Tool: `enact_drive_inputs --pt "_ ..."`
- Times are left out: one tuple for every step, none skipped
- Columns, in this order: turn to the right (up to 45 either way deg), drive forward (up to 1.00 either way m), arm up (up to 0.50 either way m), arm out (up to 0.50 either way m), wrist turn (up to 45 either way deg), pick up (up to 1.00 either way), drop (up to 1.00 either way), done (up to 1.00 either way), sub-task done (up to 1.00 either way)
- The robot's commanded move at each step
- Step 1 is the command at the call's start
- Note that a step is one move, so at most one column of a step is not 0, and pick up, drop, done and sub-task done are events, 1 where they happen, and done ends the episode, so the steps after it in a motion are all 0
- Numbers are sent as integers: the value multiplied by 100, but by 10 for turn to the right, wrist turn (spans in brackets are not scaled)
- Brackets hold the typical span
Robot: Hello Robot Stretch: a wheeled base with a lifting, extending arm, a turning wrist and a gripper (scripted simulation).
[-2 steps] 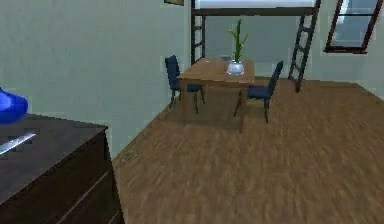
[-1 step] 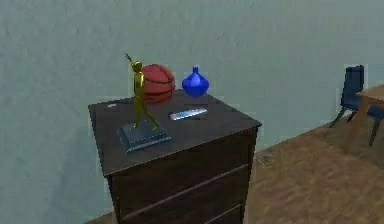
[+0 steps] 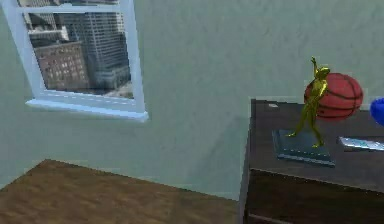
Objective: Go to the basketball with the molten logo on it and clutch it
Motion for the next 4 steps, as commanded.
enact_drive_inputs --pt "-450 0 0 0 0 0 0 0 0" --pt "-90 0 0 0 0 0 0 0 0" --pt "450 0 0 0 0 0 0 0 0" --pt "300 0 0 0 0 0 0 0 0"
